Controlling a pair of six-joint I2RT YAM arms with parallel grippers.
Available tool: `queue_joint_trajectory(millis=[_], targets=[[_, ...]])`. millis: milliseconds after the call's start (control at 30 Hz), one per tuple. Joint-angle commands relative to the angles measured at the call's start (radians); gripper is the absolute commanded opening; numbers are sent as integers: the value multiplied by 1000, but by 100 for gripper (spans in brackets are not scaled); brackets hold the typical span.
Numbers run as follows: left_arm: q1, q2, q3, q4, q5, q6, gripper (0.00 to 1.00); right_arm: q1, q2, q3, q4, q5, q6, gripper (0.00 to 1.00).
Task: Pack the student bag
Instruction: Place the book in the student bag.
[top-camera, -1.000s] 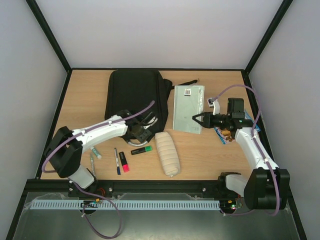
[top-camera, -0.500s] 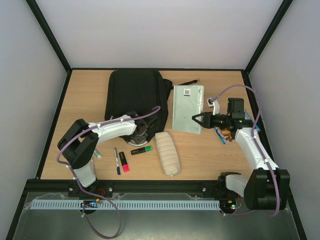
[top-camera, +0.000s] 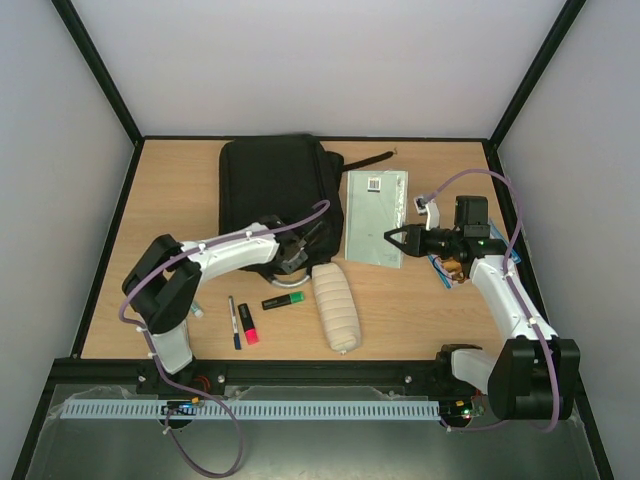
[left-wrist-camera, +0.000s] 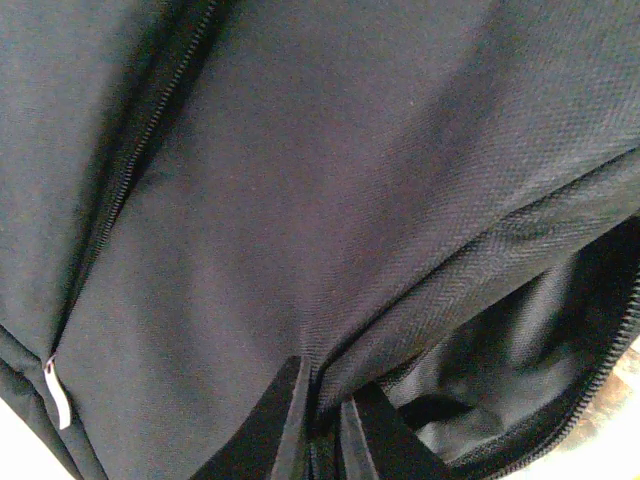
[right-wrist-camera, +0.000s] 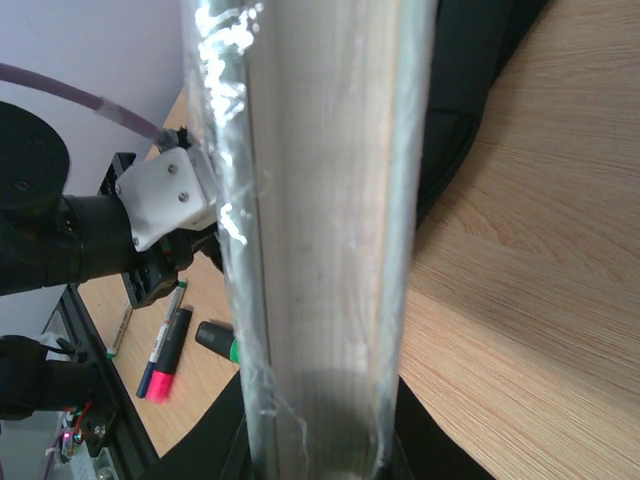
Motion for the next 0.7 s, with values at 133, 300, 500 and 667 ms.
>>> queue_joint_trajectory(millis=[133, 300, 500, 667], targets=[[-6, -69, 132, 80, 23, 11, 2, 4, 24, 178, -116, -76, -6, 1], [-3, -105, 188, 130, 7, 25, 2, 46, 135, 328, -389, -143, -53, 1], [28, -159, 168, 240, 15, -16, 2, 105, 154, 338, -458, -148, 17, 1], [77, -217, 108, 346, 102, -64, 2, 133, 166, 314, -499, -181, 51, 1]])
